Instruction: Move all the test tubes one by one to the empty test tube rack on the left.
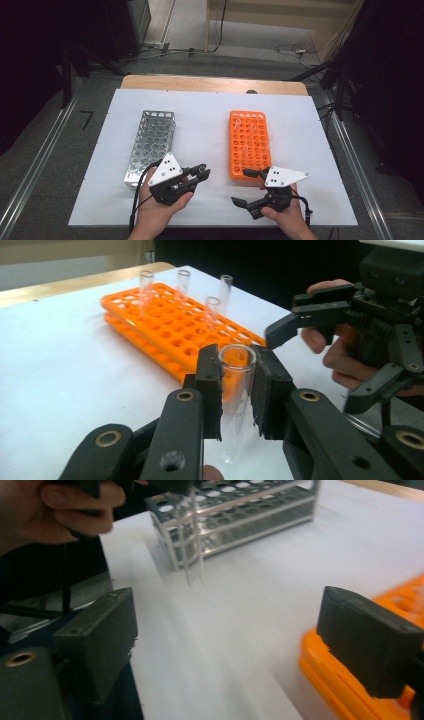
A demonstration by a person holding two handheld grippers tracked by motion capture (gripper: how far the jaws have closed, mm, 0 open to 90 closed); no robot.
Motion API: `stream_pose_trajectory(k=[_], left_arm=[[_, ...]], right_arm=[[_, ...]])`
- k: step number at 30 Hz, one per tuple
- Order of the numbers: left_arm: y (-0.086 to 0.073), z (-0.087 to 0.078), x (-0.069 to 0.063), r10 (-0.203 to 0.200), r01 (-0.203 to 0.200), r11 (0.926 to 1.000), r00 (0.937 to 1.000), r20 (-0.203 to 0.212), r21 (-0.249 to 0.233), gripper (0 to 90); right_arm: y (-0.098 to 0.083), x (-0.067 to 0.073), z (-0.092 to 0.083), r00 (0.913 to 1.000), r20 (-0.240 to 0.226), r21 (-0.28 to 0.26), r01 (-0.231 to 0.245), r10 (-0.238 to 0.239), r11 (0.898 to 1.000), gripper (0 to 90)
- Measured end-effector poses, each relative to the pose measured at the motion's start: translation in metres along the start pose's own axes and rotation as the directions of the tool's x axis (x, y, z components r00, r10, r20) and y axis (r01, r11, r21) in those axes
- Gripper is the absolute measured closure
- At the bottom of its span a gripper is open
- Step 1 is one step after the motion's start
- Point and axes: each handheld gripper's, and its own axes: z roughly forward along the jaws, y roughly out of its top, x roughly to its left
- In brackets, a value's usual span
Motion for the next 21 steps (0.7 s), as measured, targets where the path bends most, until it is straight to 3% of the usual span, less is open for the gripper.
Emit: stream_pose_trajectory(k=[3,13,21], left_arm=[[0.005,-0.001,0.005,0.0,0.0,1.0,0.9999,-0.01,-0.001,76.3],[0.017,0.001,0.03,-0.028,0.028,0.9996,0.9974,-0.066,-0.008,76.3],[0.033,0.009,0.04,-0.014,0.013,0.9999,0.9939,-0.109,-0.004,76.3]], right_arm=[[-0.005,-0.01,-0.009,0.9996,0.018,-0.001,-0.022,0.022,1.0,0.2],[-0.014,-0.036,-0.041,0.992,0.095,-0.061,-0.078,0.083,0.995,0.0],[-0.021,-0.051,-0.062,0.9841,0.15,-0.083,-0.084,0.096,0.993,0.0]])
